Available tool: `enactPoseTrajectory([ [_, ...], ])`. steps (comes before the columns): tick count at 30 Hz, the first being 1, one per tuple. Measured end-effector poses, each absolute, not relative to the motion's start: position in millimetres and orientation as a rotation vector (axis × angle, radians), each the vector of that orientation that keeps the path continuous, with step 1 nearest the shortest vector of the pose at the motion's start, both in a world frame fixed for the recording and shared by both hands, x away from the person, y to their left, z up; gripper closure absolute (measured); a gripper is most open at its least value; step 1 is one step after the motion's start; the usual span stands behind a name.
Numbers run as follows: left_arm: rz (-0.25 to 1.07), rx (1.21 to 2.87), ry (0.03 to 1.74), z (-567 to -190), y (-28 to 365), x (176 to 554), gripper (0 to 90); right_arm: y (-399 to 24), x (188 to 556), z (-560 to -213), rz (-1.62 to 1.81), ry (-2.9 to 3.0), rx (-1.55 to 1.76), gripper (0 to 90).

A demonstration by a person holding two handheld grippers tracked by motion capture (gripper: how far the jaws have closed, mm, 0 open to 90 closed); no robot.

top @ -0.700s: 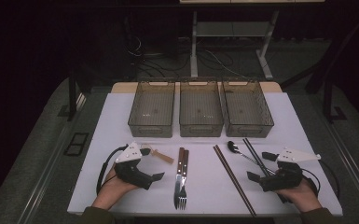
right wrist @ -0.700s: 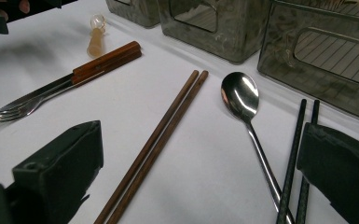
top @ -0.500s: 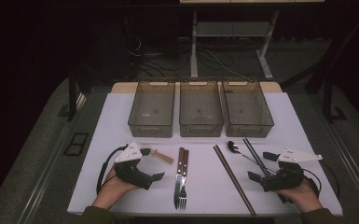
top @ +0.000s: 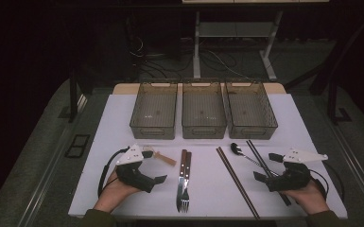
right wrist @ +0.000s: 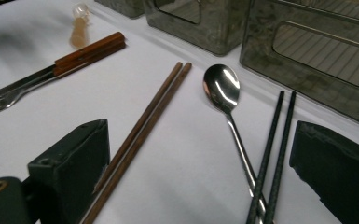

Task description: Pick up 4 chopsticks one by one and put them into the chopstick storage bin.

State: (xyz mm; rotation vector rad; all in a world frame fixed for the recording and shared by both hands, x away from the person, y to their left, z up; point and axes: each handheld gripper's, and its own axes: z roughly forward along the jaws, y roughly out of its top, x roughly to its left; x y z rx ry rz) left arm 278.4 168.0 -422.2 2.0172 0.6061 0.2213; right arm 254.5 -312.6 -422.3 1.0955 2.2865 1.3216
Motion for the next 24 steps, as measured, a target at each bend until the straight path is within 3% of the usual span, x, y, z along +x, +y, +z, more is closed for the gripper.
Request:
enactPoseTrajectory([
  [3,0.216,2.019,0.609,-423,167,278,0.0,-313,259,-422,1.281,2.28,1.123,6.7],
  [14,0.211,2.014,0.608,-423,167,277,0.0,-319,268,-422,1.221,2.285,1.192,26.4],
  [18,0.21,2.02,0.606,-423,167,277,0.0,-324,275,-423,1.192,2.272,1.242,39.0],
  [20,0.209,2.019,0.606,-423,167,277,0.0,-325,277,-423,1.187,2.268,1.249,41.2],
  [24,0.209,2.012,0.608,-423,168,278,0.0,-327,288,-424,1.148,2.267,1.276,59.9],
])
